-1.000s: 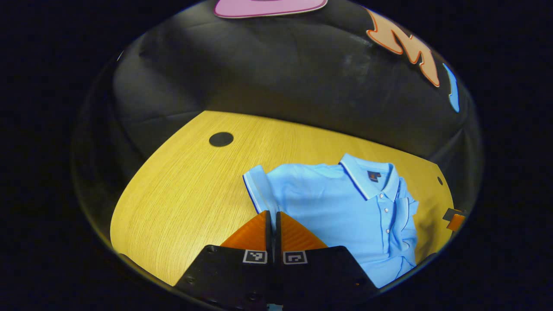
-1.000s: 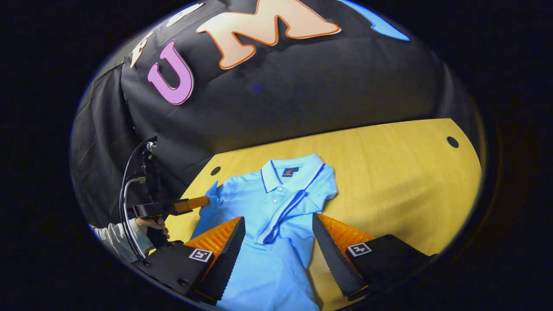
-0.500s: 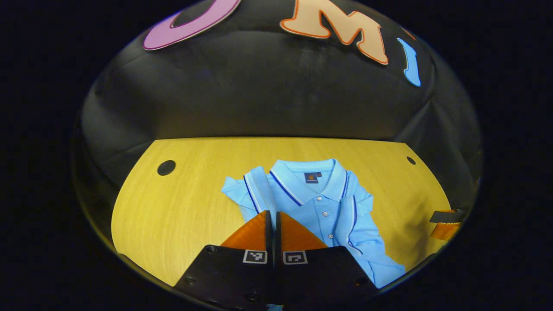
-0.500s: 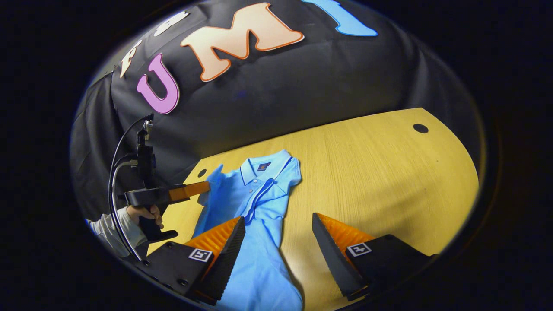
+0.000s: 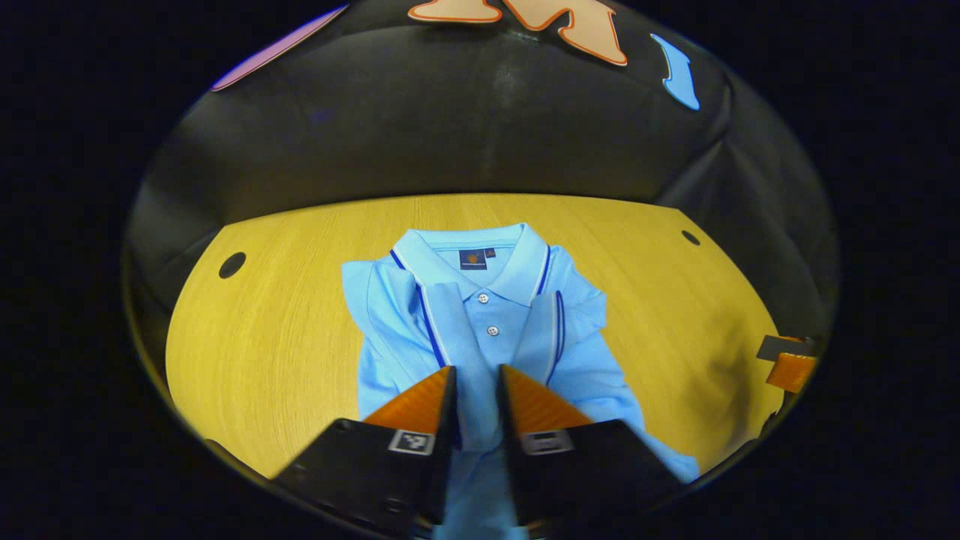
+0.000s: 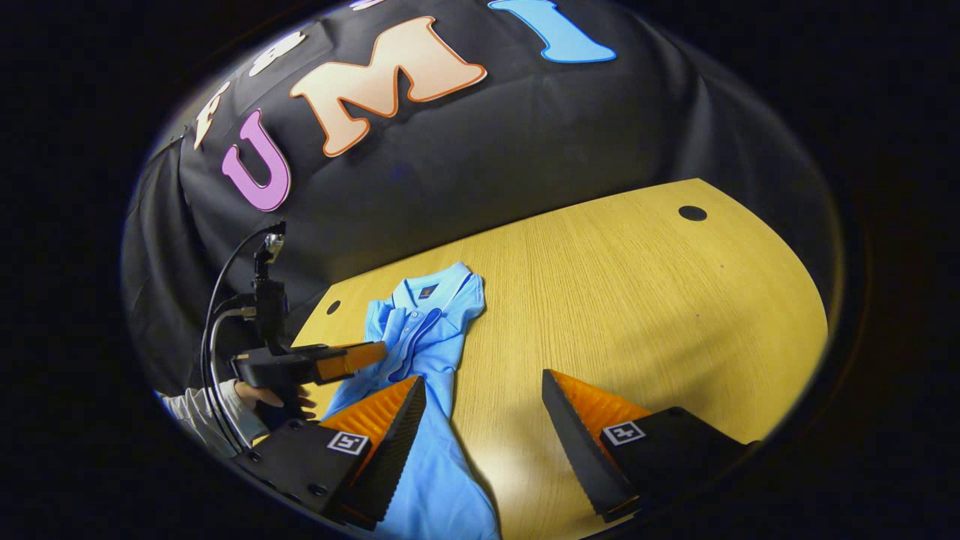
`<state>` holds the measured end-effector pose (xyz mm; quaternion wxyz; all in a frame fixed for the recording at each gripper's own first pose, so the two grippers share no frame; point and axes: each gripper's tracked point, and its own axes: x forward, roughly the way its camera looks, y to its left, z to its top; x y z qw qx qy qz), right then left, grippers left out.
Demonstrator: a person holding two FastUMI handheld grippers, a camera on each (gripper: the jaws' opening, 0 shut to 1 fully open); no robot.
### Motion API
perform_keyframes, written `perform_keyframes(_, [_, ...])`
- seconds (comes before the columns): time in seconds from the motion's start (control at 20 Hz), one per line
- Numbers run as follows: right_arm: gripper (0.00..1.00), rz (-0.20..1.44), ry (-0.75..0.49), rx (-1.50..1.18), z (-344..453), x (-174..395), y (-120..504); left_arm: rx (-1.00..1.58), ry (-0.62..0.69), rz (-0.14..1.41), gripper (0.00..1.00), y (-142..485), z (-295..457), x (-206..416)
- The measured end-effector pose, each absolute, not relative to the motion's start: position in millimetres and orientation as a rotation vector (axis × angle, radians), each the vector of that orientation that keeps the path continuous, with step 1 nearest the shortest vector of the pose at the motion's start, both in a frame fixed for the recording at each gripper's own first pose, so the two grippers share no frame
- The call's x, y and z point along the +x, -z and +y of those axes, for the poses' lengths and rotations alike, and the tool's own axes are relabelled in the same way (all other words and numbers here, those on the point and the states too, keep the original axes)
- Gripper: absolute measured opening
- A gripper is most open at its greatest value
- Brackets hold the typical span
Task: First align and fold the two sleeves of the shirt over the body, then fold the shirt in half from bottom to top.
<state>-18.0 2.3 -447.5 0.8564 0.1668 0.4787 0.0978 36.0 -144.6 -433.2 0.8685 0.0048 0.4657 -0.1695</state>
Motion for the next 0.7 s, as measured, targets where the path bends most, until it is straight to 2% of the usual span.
perform_keyframes(0.1, [0.98,0.983,-0.234,0.341,4,-20,440,-0.001,0.328,0.891,1.00,412,-132,34])
perform_keyframes(0.15, [0.98,0.967,-0.246,0.325,4,-22,438,0.001,0.312,0.854,0.93,394,-125,28])
perform_keyframes(0.25, [0.98,0.949,-0.266,0.288,9,-34,432,0.016,0.296,0.793,0.97,367,-108,10])
perform_keyframes(0.3, [0.93,0.941,-0.275,0.278,12,-42,427,0.031,0.293,0.778,0.97,355,-98,-3])
perform_keyframes(0.35, [0.98,0.929,-0.280,0.272,16,-52,420,0.049,0.289,0.771,0.96,345,-87,-20])
perform_keyframes(0.4, [0.93,0.923,-0.285,0.270,21,-64,415,0.068,0.283,0.767,0.96,338,-76,-37])
perform_keyframes(0.45, [0.93,0.925,-0.286,0.265,25,-80,412,0.080,0.277,0.769,0.96,333,-65,-56])
perform_keyframes(0.5, [0.98,0.934,-0.282,0.256,28,-98,410,0.081,0.276,0.772,0.96,328,-56,-75])
perform_keyframes(0.7, [0.98,0.966,-0.249,0.209,26,-165,401,0.089,0.249,0.823,0.96,329,-15,-155])
